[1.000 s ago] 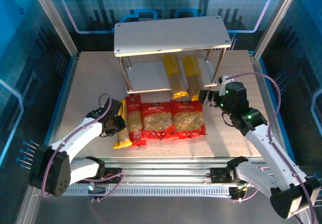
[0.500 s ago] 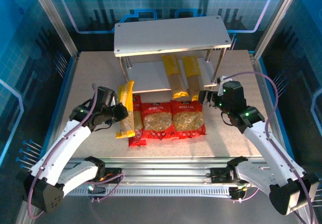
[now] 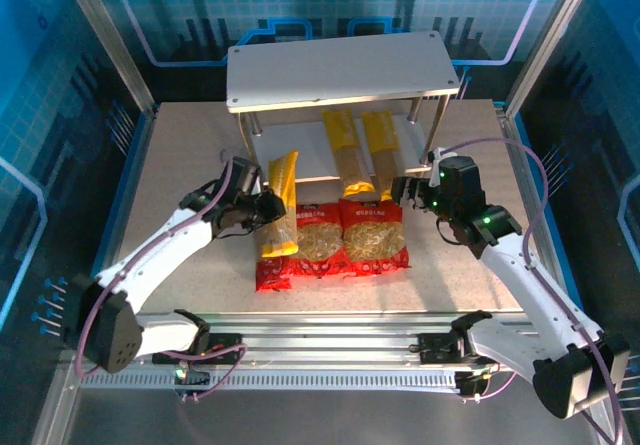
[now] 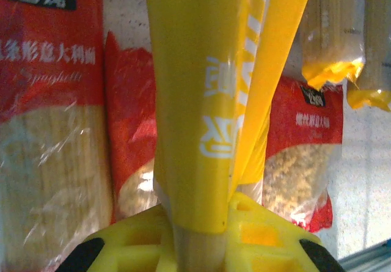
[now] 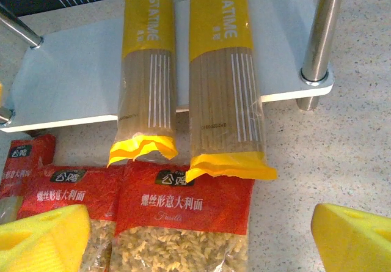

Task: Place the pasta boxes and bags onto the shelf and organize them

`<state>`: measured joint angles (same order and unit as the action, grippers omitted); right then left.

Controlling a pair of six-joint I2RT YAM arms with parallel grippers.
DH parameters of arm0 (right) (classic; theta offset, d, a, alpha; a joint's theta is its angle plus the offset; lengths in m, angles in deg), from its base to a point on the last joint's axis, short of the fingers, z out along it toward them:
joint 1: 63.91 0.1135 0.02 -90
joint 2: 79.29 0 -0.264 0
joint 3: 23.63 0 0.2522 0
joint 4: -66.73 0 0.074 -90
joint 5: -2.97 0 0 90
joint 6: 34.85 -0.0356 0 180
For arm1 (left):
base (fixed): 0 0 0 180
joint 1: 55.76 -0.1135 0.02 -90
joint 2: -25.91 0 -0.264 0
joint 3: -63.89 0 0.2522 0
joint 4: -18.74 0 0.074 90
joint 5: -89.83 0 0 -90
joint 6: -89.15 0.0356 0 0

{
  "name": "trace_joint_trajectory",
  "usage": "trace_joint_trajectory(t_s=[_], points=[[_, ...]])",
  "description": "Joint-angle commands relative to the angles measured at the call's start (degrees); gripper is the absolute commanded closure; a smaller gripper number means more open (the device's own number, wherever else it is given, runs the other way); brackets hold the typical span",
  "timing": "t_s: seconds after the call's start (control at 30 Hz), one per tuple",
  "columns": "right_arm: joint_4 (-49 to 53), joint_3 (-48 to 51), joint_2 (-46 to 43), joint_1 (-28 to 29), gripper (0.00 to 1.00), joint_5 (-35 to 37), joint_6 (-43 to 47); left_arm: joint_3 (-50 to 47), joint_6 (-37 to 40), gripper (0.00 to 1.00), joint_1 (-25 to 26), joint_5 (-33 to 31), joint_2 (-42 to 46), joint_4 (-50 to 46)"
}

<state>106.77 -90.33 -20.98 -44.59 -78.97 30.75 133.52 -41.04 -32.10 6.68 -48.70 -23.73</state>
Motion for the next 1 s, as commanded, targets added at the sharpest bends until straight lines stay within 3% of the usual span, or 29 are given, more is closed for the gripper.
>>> trace_joint_trajectory(t_s=[0.0,0.5,0.67,0.97], points=[[-0.6,-1.6,0.4,-0.6,0.06,-1.3,-0.7,7.0,2.8,1.0,0.6,-1.4,-4.1,12.4],[0.2,-2.5,1.1,-1.2,0.06,-0.5,1.5,31.4,9.2,1.0,0.7,-10.5,-30.7,12.8],[0.3,-2.3,1.1,-2.0,0.06,-0.6,2.1,33.9,9.8,1.0,0.8,-16.0,-33.3,13.0],[-0.3,-1.8,2.4,-3.1,0.05,-1.8,2.2,35.5,8.0,1.0,1.1,-17.4,-36.4,13.7]])
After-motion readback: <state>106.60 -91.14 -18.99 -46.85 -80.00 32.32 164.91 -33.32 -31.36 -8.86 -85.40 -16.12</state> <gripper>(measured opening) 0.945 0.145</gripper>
